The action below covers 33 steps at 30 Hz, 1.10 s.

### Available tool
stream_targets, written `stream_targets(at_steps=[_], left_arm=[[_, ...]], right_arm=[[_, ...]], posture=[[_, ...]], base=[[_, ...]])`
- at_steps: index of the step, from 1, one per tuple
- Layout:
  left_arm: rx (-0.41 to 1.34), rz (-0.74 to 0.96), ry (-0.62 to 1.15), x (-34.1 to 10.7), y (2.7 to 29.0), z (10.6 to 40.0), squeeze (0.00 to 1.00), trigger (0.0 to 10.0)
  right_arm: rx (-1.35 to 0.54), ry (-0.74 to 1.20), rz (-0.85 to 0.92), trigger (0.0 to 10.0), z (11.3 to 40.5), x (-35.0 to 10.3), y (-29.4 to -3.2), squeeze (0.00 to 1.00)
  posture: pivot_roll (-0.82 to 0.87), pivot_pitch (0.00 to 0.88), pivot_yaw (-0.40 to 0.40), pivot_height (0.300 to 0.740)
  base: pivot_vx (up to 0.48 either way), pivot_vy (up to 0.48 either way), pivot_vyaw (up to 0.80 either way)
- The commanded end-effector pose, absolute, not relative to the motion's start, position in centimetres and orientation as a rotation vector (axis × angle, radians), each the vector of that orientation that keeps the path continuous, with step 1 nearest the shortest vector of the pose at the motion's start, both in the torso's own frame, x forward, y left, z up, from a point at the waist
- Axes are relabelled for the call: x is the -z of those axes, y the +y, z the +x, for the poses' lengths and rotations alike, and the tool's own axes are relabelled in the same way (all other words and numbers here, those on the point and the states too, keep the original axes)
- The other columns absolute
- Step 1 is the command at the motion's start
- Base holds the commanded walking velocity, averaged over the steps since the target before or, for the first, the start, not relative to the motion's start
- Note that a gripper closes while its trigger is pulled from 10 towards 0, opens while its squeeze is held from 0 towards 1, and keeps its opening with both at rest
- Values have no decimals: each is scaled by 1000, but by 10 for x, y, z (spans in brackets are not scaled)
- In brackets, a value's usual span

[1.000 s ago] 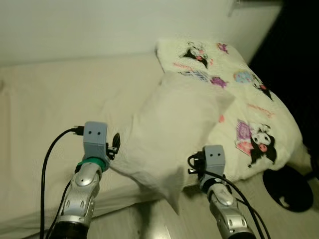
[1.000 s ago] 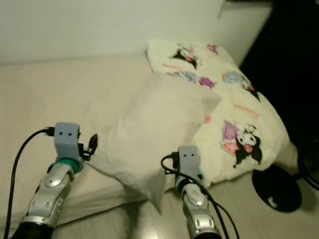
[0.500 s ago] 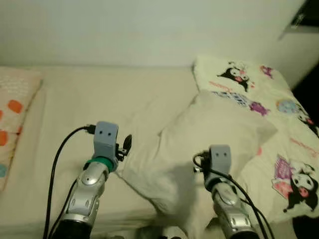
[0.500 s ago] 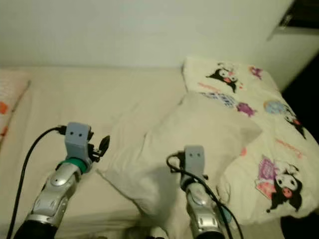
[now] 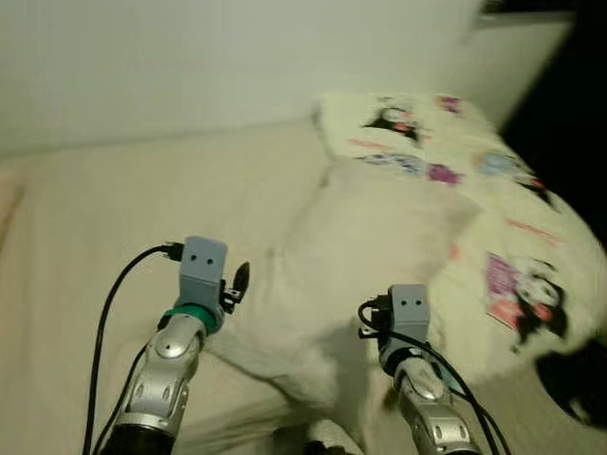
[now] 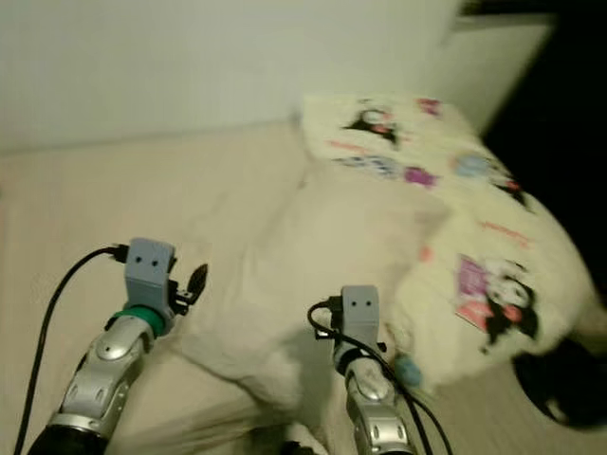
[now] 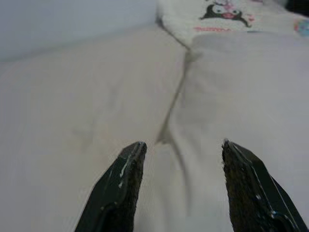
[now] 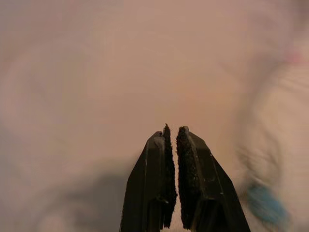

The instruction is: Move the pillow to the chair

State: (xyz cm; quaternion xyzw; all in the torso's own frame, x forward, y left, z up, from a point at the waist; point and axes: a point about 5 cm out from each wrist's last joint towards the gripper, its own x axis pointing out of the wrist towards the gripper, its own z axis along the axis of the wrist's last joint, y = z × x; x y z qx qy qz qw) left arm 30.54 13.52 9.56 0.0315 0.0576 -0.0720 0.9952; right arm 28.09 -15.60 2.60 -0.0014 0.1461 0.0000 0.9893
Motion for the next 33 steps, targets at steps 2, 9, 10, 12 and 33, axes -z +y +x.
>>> stream_targets(at_steps=[2, 9, 10, 12, 33], left_arm=[[69, 54, 162, -82, 150, 298, 0, 10000], [30, 50, 163, -83, 155, 298, 0, 10000], [28, 53, 164, -83, 156, 298, 0, 10000], [28, 53, 164, -83, 156, 298, 0, 10000], [85, 172, 82, -131, 156, 316, 0, 10000]], right_arm=[[-29, 322, -1, 10000, 280, -22, -150, 0], [-79, 331, -19, 10000, 287, -23, -140, 0], [-82, 331, -18, 10000, 288, -24, -139, 0], [-82, 331, -18, 10000, 288, -24, -139, 0], [-53, 353, 28, 10000, 300, -20, -120, 0]], posture=[[100, 64, 24, 740], [115, 67, -9, 740], [119, 67, -12, 740], [119, 67, -12, 740], [294, 5, 97, 740]], base=[[0, 0, 0], [0, 0, 0], [0, 0, 0], [0, 0, 0], [0, 0, 0]])
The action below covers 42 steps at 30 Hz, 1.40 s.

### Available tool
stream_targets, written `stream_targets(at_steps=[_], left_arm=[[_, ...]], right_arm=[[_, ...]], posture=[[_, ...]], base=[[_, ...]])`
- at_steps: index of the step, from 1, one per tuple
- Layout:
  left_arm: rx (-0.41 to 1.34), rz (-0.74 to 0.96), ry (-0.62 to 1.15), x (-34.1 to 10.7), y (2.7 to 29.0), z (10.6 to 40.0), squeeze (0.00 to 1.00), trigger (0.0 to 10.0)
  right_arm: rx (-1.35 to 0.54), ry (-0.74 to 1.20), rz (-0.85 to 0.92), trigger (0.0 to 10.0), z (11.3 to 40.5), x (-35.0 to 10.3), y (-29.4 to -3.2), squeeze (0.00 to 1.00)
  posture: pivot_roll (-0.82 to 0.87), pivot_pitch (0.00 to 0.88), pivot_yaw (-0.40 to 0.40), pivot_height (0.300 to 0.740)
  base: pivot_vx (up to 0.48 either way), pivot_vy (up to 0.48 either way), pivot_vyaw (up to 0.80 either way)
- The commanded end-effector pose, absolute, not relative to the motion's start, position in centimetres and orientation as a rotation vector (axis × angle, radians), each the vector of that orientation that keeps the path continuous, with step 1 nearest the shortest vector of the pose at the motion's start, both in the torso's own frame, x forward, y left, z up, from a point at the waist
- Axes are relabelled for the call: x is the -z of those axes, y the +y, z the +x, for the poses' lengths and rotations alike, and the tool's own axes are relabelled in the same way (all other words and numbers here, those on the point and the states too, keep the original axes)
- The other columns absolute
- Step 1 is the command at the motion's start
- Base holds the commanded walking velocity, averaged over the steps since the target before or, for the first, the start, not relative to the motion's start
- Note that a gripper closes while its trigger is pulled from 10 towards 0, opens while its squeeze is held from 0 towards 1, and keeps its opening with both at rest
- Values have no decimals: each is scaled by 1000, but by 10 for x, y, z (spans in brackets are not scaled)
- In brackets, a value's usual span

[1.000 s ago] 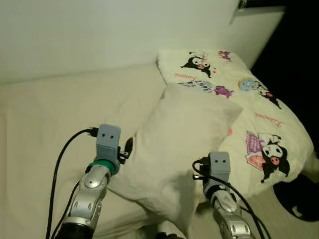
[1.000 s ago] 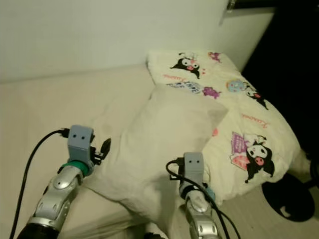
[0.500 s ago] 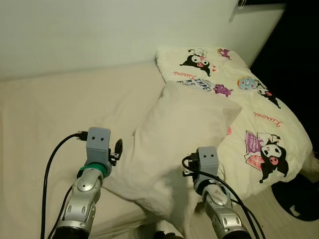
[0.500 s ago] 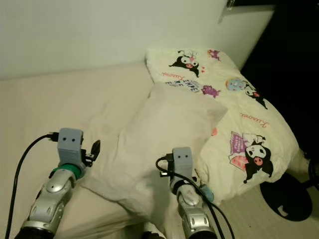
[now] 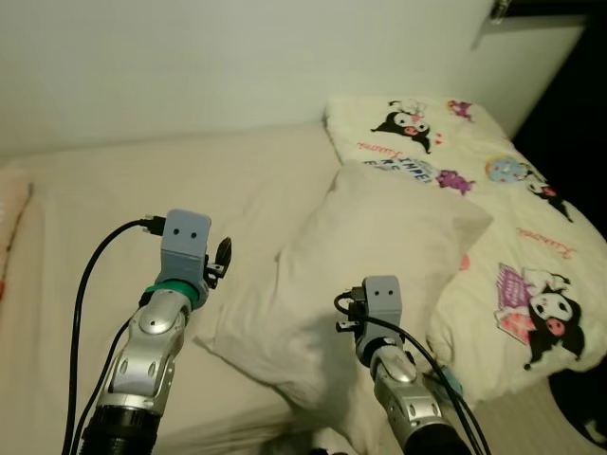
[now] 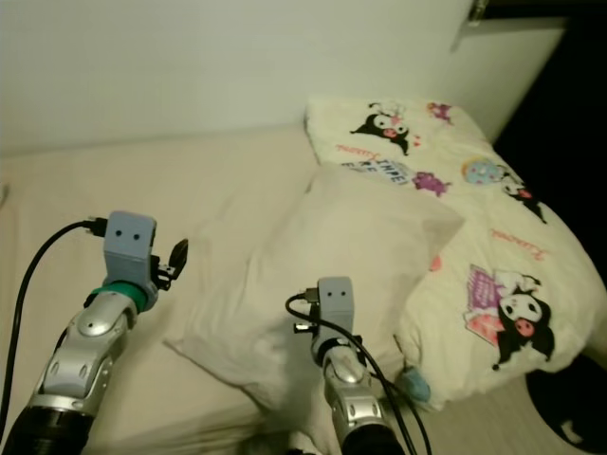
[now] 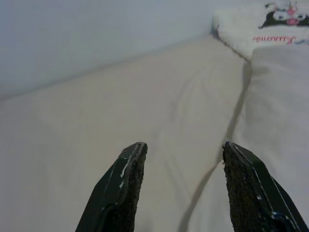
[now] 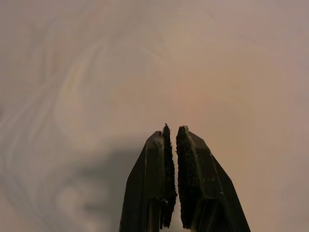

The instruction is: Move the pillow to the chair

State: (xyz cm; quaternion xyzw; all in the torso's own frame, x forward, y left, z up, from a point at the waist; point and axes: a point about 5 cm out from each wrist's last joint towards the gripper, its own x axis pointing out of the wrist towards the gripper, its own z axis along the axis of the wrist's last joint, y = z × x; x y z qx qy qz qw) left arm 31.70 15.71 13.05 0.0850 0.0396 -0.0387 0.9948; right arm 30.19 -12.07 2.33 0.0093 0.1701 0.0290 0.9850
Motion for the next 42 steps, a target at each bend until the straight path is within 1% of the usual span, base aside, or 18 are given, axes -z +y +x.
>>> stream_targets(at_steps=[1, 4, 5, 6, 7, 9, 10, 12, 14, 16, 18, 19, 22, 26, 27, 28, 33, 42], left_arm=[[88, 218, 106, -131, 158, 314, 0, 10000], [85, 231, 114, -132, 159, 314, 0, 10000], [81, 225, 121, -132, 161, 313, 0, 10000], [74, 212, 126, -127, 163, 313, 0, 10000], [74, 212, 126, -127, 163, 313, 0, 10000], [69, 181, 130, -118, 165, 315, 0, 10000], [69, 181, 130, -118, 165, 315, 0, 10000], [60, 159, 142, -104, 165, 316, 0, 10000], [73, 181, 136, -101, 164, 316, 0, 10000], [80, 160, 129, -98, 166, 315, 0, 10000], [77, 149, 131, -98, 168, 315, 0, 10000], [73, 136, 142, -94, 171, 315, 0, 10000], [71, 145, 178, -81, 176, 313, 0, 10000], [76, 156, 177, -79, 176, 312, 0, 10000], [81, 147, 177, -77, 175, 311, 0, 10000], [78, 129, 175, -75, 174, 310, 0, 10000], [83, 105, 175, -72, 169, 310, 0, 10000], [111, 107, 158, -73, 164, 308, 0, 10000]], right_arm=[[-38, 341, 12, 10000, 302, -22, -122, 0], [-32, 335, 9, 10000, 304, -23, -123, 0], [-12, 325, 13, 10000, 305, -24, -127, 0], [25, 322, 22, 10000, 304, -23, -134, 0], [25, 322, 22, 10000, 304, -23, -134, 0], [81, 320, 32, 10000, 300, -20, -146, 0], [81, 320, 32, 10000, 300, -20, -146, 0], [123, 330, 30, 10000, 292, -14, -155, 0], [135, 333, 17, 10000, 289, -12, -158, 0], [173, 308, -6, 10000, 287, -14, -161, 0], [190, 295, -16, 10000, 288, -15, -162, 0], [222, 263, -48, 10000, 288, -20, -164, 0], [286, 206, -95, 10000, 286, -28, -172, 0], [283, 185, -82, 10000, 284, -31, -175, 0], [271, 168, -71, 10000, 283, -33, -177, 0], [248, 154, -68, 10000, 282, -36, -180, 0], [230, 178, -59, 10000, 279, -32, -185, 0], [221, 201, -42, 10000, 279, -30, -176, 0]], posture=[[327, 0, 152, 740], [327, 0, 152, 740], [305, 0, 166, 740], [246, 0, 146, 740], [246, 0, 146, 740], [224, 4, 133, 740], [224, 4, 133, 740], [194, 14, 104, 740], [191, 17, 101, 740], [166, 11, 126, 740], [166, 11, 126, 740], [138, 12, 148, 740], [111, 5, 162, 740], [111, 5, 162, 740], [64, 1, 162, 740], [53, 5, 146, 740], [65, 11, 124, 740], [70, 23, 122, 740]], base=[[0, 0, 0], [0, 0, 0], [0, 0, 0], [0, 0, 0], [0, 0, 0], [0, 0, 0], [0, 0, 0], [0, 0, 0], [0, 0, 0], [0, 0, 0], [0, 0, 0], [0, 0, 0], [0, 0, 0], [0, 0, 0], [0, 0, 0], [0, 0, 0], [0, 0, 0], [0, 0, 0]])
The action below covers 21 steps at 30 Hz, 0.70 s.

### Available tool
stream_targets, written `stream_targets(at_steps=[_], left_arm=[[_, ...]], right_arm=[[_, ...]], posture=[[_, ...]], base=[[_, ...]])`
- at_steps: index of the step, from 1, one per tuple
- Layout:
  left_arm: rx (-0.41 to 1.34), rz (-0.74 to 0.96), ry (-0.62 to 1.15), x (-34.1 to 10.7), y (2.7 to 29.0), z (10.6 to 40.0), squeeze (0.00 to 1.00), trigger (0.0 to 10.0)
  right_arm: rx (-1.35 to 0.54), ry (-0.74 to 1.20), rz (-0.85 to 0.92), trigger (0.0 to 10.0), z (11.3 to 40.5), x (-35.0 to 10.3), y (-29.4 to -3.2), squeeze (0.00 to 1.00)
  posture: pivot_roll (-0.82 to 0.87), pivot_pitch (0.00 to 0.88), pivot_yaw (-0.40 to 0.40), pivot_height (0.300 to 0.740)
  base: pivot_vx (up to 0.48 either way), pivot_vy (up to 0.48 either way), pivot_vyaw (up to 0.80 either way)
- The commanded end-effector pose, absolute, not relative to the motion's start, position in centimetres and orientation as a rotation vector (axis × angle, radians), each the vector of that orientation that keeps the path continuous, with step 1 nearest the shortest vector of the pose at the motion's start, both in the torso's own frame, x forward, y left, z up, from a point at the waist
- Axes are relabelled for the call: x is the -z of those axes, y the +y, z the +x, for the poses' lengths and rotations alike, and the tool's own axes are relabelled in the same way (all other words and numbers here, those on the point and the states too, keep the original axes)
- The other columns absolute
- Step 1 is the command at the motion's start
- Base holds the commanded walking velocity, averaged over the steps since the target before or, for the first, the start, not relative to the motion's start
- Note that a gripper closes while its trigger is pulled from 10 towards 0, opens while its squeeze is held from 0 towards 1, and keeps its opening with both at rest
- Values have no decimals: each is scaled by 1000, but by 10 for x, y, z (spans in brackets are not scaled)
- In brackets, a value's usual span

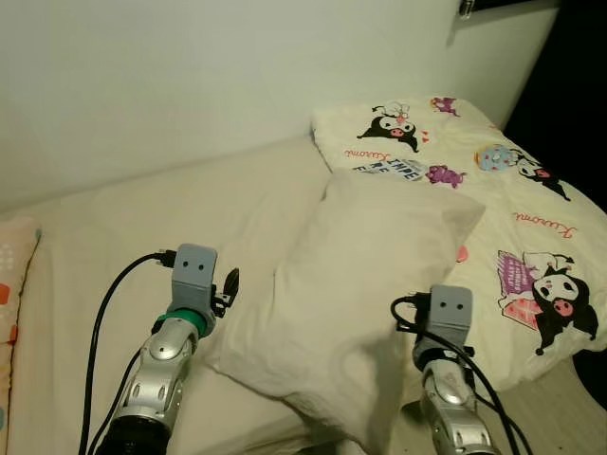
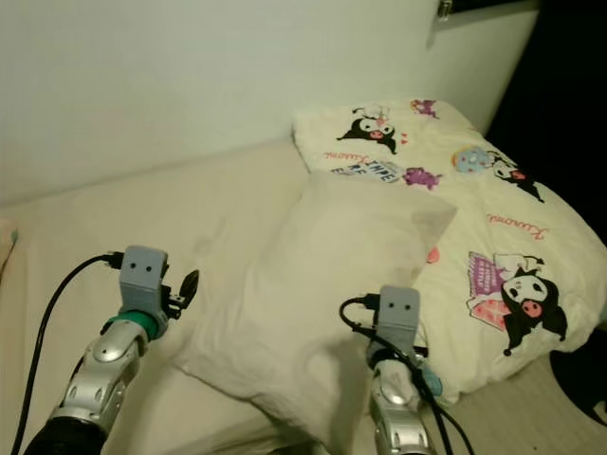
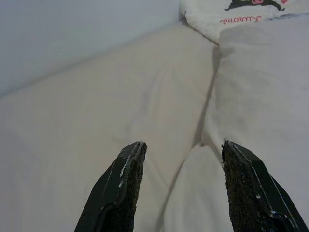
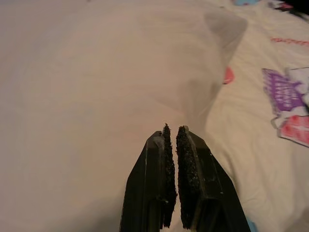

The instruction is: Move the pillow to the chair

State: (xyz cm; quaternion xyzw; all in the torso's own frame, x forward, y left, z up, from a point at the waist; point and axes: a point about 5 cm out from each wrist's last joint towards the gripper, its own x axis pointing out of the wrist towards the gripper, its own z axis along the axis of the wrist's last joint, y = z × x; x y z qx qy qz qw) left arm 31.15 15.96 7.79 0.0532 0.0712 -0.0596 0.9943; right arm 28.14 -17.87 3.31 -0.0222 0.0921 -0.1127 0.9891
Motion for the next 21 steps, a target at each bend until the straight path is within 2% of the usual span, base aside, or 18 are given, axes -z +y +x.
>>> stream_targets(at_steps=[1, 15, 21], left_arm=[[107, 99, 155, -73, 164, 308, 0, 10000], [83, 69, 146, -75, 171, 309, 0, 10000], [86, 63, 144, -76, 170, 308, 0, 10000]], right_arm=[[218, 204, -39, 10000, 279, -30, -175, 0], [202, 229, -30, 10000, 280, -31, -175, 0], [198, 233, -31, 10000, 279, -31, -174, 0]], posture=[[72, 26, 121, 740], [71, 34, 106, 740], [70, 36, 103, 740]], base=[[0, 0, 0], [0, 0, 0], [-314, 0, 0]])
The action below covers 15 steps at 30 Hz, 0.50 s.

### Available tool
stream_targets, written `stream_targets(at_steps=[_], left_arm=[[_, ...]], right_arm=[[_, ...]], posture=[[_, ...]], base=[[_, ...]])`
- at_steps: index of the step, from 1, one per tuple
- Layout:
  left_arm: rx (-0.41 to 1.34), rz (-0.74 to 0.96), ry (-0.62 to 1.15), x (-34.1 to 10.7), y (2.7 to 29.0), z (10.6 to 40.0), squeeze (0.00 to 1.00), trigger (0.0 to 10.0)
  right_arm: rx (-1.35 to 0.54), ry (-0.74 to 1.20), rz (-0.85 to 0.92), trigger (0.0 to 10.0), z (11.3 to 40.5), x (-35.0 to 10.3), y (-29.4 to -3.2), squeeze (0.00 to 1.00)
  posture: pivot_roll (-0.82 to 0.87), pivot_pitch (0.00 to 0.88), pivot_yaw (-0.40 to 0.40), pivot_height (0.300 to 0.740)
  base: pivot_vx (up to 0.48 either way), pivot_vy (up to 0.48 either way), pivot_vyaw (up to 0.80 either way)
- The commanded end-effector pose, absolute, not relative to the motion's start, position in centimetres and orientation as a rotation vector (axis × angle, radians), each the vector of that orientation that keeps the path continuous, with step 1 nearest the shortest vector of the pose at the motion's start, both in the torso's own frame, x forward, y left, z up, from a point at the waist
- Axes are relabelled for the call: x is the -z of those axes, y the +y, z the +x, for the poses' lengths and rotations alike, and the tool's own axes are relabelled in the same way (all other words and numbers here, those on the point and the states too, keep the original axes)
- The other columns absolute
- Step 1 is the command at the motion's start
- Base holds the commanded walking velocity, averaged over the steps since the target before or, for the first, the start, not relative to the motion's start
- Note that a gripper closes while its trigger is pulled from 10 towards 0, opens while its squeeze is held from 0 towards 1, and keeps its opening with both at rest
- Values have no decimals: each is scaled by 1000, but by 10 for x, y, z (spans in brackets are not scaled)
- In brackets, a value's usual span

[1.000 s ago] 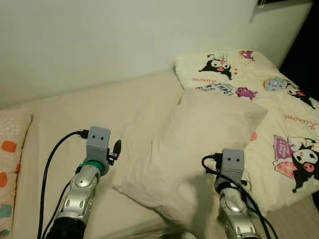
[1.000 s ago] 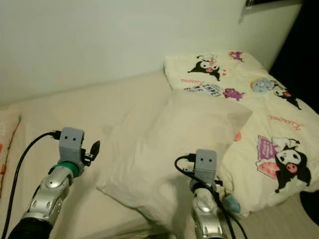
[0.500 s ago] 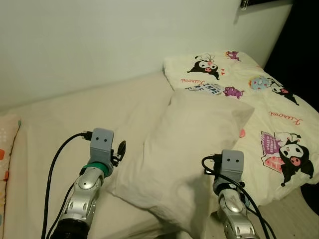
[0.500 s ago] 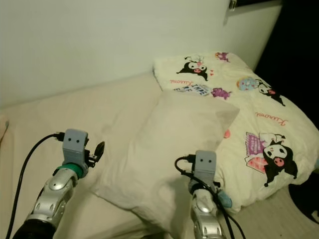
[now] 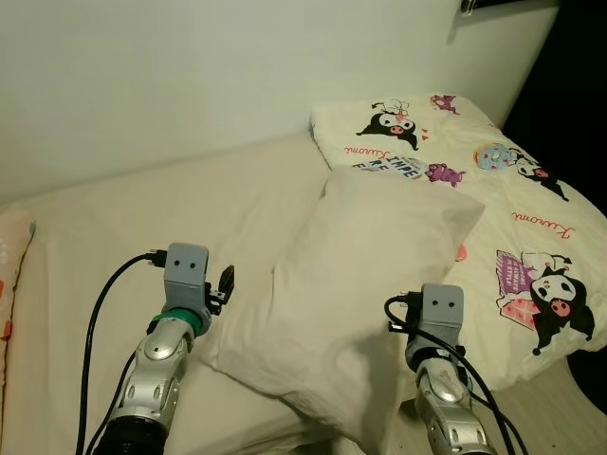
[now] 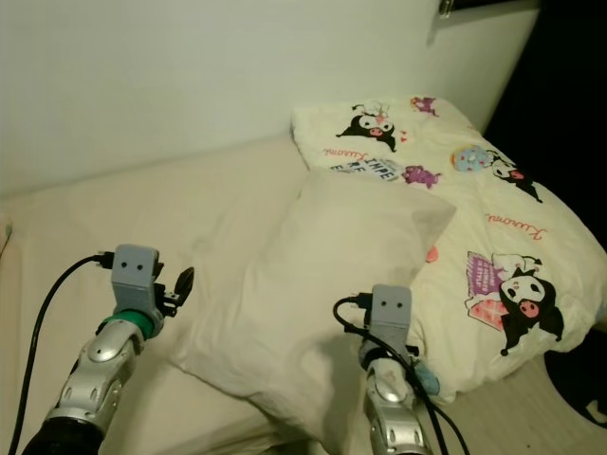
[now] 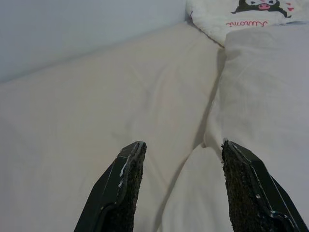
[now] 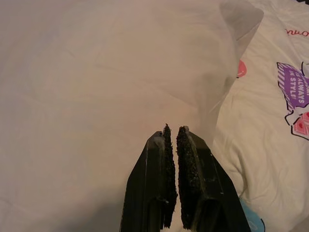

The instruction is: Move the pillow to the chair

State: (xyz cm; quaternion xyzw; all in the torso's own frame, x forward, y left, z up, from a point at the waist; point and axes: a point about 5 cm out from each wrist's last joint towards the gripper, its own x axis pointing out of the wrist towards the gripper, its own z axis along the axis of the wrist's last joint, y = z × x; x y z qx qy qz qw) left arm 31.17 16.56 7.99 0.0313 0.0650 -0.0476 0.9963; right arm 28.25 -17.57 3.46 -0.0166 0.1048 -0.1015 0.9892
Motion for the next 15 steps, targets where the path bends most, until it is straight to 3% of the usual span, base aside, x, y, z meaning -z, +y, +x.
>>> stream_targets(at_steps=[1, 10, 15], left_arm=[[91, 60, 145, -76, 169, 307, 0, 10000], [96, 59, 148, -75, 167, 307, 0, 10000], [93, 69, 158, -73, 168, 306, 0, 10000]], right_arm=[[194, 237, -33, 10000, 279, -30, -174, 0], [185, 245, -37, 10000, 278, -29, -174, 0], [179, 247, -37, 10000, 278, -29, -173, 0]], posture=[[70, 36, 102, 740], [70, 34, 95, 740], [68, 34, 94, 740]], base=[[-337, 0, 0], [-317, 0, 0], [0, 0, 0]])
